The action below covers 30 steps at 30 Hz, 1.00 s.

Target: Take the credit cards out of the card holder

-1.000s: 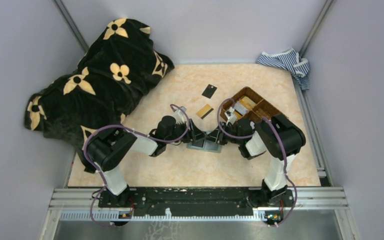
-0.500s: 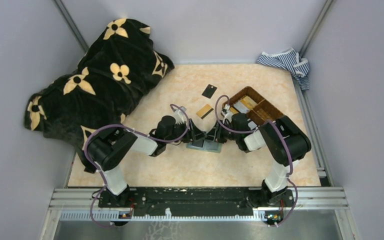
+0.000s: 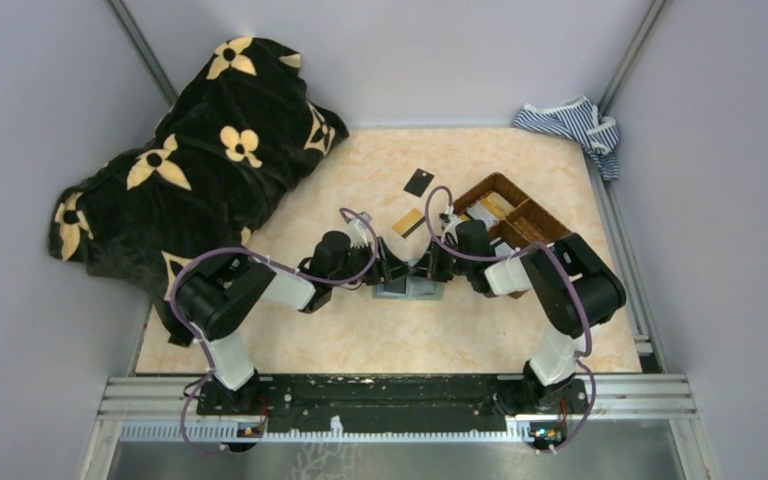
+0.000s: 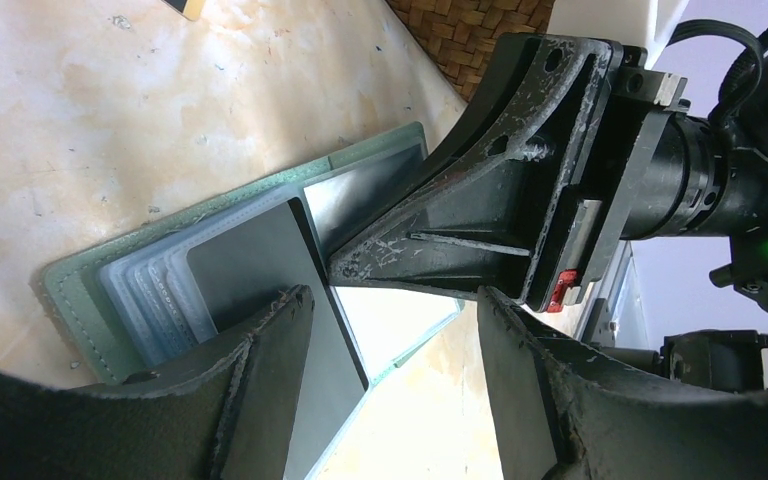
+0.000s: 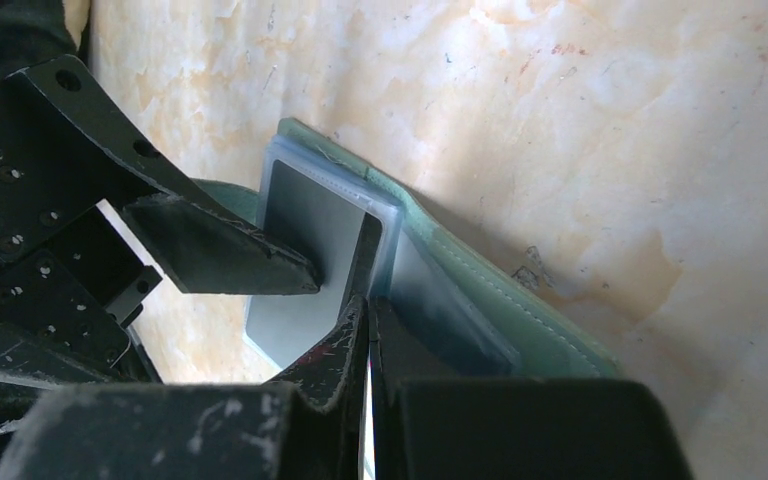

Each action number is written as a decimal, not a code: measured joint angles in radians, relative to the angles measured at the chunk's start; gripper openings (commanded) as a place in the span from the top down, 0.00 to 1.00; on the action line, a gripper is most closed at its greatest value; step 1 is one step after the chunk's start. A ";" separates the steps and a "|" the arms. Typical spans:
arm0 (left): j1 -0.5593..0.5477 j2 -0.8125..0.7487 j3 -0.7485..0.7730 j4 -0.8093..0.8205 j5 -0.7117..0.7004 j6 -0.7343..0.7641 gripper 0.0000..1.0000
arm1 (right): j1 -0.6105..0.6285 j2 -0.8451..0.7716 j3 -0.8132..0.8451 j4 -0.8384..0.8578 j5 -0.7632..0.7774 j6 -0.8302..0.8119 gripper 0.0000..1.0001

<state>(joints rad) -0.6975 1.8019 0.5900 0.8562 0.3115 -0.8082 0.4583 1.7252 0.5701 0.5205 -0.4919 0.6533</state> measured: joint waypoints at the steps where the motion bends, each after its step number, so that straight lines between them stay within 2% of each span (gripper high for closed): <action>1: 0.001 0.000 0.000 0.000 0.001 0.000 0.31 | 0.000 -0.002 -0.001 0.000 0.003 0.000 1.00; 9: 0.022 -0.057 -0.037 -0.037 0.012 0.007 0.30 | 0.010 -0.021 -0.021 0.006 0.038 -0.011 1.00; 12: 0.026 -0.126 -0.040 -0.149 -0.009 0.040 0.21 | 0.010 -0.021 -0.021 0.006 0.039 -0.015 1.00; 15: 0.024 -0.187 0.004 -0.316 -0.052 0.089 0.11 | 0.010 -0.024 -0.020 0.002 0.042 -0.015 0.83; 17: 0.018 -0.208 0.061 -0.454 -0.098 0.129 0.09 | 0.011 -0.036 -0.020 -0.007 0.049 -0.015 0.78; 23: -0.039 -0.183 0.358 -0.840 -0.276 0.202 0.12 | 0.018 -0.104 -0.029 -0.088 0.109 -0.043 0.78; 26: -0.092 -0.119 0.538 -0.976 -0.375 0.214 0.14 | 0.026 -0.135 -0.034 -0.127 0.143 -0.056 0.78; 30: -0.152 -0.037 0.692 -1.107 -0.467 0.224 0.15 | 0.035 -0.168 -0.050 -0.153 0.179 -0.063 0.81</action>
<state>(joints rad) -0.8497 1.7645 1.2823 -0.2512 -0.1555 -0.5846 0.4938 1.5570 0.5198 0.3672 -0.3130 0.5903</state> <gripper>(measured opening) 0.853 0.207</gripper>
